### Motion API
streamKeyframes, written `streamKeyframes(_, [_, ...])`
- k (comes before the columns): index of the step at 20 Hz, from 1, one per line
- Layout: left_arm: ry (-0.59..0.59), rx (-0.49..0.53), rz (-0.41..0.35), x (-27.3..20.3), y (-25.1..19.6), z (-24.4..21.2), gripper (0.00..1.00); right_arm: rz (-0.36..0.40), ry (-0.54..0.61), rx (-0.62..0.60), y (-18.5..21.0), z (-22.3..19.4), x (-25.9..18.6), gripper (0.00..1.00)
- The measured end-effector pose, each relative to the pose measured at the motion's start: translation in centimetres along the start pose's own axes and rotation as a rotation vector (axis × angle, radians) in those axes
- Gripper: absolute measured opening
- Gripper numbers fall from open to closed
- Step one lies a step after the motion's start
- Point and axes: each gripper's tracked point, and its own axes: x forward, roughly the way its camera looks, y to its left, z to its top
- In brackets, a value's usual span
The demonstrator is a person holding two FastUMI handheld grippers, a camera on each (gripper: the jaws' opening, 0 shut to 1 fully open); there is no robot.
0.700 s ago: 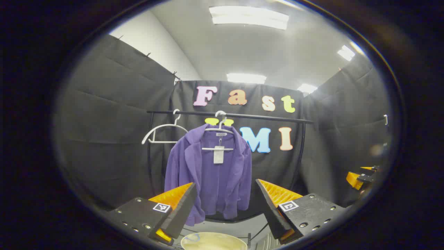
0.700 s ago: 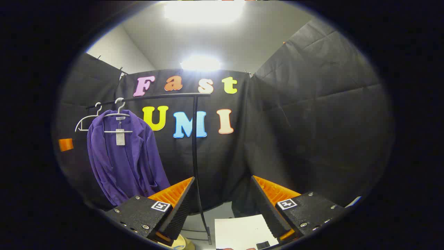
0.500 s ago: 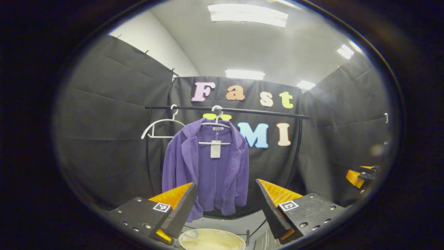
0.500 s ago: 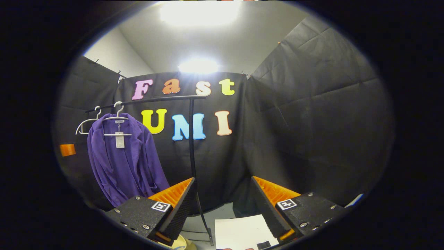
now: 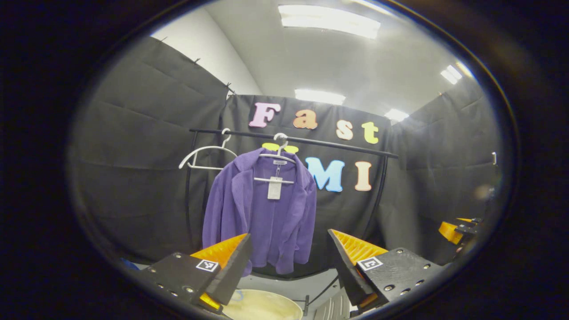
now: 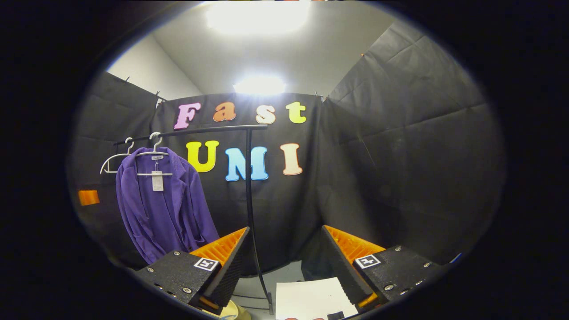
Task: Grasp the clothes on the hanger with both hands and then place them into the laundry hamper below.
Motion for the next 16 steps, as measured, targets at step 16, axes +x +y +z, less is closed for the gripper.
streamKeyframes(16, [0.121,-0.001,0.159,5.4,12.0,0.4,0.96,0.215,0.1,0.014,18.3,1.5,5.0,0.95])
